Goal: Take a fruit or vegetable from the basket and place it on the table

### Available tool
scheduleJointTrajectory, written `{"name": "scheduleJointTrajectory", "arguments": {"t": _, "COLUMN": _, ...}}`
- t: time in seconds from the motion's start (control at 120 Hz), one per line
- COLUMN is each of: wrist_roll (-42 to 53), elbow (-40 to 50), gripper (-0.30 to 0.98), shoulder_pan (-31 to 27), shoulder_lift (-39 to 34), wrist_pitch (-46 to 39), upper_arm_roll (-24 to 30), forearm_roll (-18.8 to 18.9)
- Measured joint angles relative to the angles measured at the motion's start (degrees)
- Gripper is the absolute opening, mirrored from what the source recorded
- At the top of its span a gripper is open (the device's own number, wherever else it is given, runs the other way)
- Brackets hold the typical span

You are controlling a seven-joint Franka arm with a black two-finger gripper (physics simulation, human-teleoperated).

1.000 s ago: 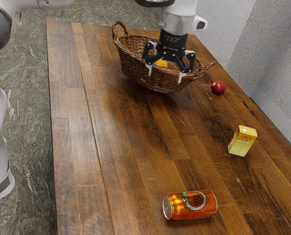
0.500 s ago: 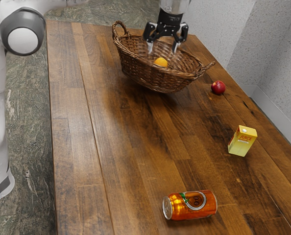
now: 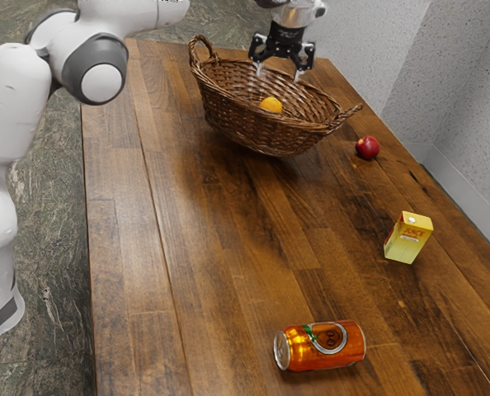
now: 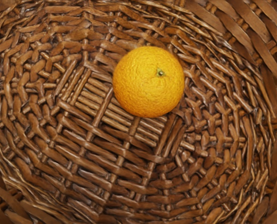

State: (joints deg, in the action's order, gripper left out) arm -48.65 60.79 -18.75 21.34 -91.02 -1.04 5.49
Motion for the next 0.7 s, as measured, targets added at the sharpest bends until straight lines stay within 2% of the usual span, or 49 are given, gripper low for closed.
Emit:
{"name": "scheduleJointTrajectory", "arguments": {"t": 0.325, "wrist_roll": 18.08, "elbow": -0.43, "gripper": 0.69, "shoulder_pan": -4.22, "shoulder_lift": 6.39, "wrist_pitch": -10.83, "upper_arm_roll": 1.47, "forearm_roll": 0.01}}
{"name": "scheduleJointTrajectory", "arguments": {"t": 0.7, "wrist_roll": 29.85, "elbow": -0.63, "gripper": 0.69, "shoulder_pan": -5.97, "shoulder_lift": 10.76, "wrist_pitch": -18.02, "upper_arm_roll": 2.07, "forearm_roll": -0.15}}
